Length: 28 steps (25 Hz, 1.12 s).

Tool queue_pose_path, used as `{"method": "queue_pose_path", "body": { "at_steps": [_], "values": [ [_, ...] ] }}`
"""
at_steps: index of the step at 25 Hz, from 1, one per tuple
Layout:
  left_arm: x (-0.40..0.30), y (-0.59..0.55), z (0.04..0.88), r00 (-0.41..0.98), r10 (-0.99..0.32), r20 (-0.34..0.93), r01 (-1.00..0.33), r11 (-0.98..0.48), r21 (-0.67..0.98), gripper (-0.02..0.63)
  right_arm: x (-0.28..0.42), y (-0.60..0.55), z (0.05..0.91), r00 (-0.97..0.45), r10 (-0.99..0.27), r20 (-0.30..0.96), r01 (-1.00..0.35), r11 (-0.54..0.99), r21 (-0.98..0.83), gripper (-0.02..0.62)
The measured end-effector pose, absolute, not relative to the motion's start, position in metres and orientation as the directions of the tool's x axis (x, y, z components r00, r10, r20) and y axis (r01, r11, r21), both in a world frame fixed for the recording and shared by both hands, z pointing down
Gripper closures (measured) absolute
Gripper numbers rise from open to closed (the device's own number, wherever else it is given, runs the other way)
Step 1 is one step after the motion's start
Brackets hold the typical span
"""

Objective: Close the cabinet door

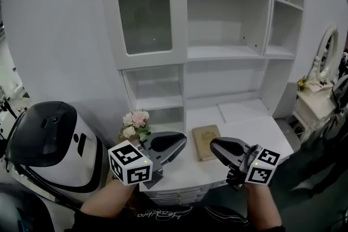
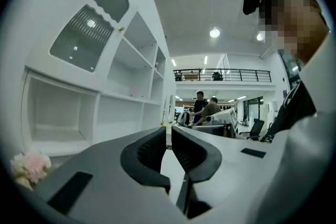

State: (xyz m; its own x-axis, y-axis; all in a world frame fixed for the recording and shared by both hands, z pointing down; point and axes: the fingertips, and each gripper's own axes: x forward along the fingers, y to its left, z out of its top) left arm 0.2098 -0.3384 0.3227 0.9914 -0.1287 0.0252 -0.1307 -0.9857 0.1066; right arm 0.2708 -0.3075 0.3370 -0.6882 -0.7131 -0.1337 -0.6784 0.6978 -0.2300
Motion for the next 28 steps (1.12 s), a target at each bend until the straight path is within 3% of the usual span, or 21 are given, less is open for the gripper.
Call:
{"method": "queue_pose_path", "body": {
  "at_steps": [5,14,28],
  "values": [
    [0.209,-0.317,0.347,0.987,-0.158,0.01,-0.158,-0.976,0.152,0.569,0.267,-0.301,0.347,-0.668,-0.727,-0.16,-0.685,0.684,-0.251,0.541],
    [0.203,-0.319,0.38,0.973,-0.232,0.011,-0.23,-0.955,0.189,0.577,0.255,-0.297,0.383,-0.657,-0.748,-0.09,-0.716,0.657,-0.234,0.541],
    [0.204,-0.319,0.371,0.974,-0.227,-0.01,-0.222,-0.962,0.158,0.577,0.257,-0.299,0.379,-0.634,-0.766,-0.11,-0.73,0.639,-0.241,0.541]
  ]
}}
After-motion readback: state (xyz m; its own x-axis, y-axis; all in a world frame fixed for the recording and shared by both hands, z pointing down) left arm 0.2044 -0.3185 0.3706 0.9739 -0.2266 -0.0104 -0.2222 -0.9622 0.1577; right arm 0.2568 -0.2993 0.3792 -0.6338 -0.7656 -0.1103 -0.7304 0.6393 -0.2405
